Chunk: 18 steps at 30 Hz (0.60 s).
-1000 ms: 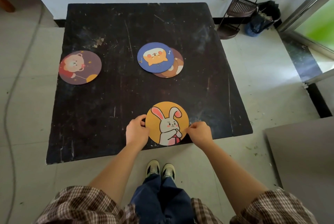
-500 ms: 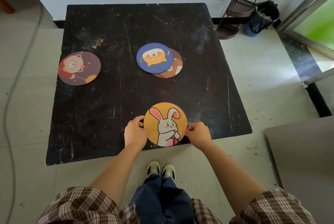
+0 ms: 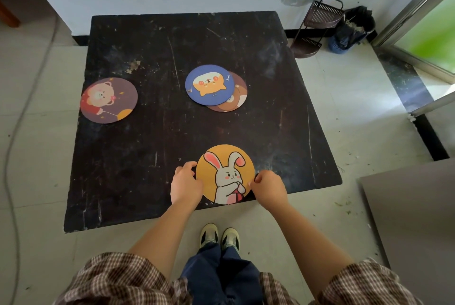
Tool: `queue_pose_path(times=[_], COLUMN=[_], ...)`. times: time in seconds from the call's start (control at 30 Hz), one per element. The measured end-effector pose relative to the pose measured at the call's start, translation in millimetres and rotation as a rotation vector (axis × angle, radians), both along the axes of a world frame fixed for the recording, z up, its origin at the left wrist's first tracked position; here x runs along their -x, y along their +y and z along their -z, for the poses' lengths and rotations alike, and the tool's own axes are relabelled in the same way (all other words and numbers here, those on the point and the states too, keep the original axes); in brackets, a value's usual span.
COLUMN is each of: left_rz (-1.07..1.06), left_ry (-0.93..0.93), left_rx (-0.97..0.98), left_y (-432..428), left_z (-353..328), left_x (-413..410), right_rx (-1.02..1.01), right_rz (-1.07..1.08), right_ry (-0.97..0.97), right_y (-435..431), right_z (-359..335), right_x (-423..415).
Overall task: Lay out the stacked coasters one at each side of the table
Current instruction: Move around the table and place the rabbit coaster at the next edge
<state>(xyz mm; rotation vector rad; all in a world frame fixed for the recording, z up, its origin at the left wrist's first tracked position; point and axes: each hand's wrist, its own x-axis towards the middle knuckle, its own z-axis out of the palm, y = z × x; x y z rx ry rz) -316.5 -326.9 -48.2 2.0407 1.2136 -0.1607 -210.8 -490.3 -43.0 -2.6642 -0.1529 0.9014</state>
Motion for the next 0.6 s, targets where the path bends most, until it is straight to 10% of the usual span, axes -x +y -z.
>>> queue_pose_path(times=[0.6], left_rz=[0.317], left_ry=[0.094], left_rx=[-0.009], left_y=[-21.4], left_z=[-37.8], left_x=[-74.7], right_rx=[-0.124], right_rz=[-0.035], right_ry=[-0.167], right_y=[-23.2], right_z=[-33.8], right_x=[-48.5])
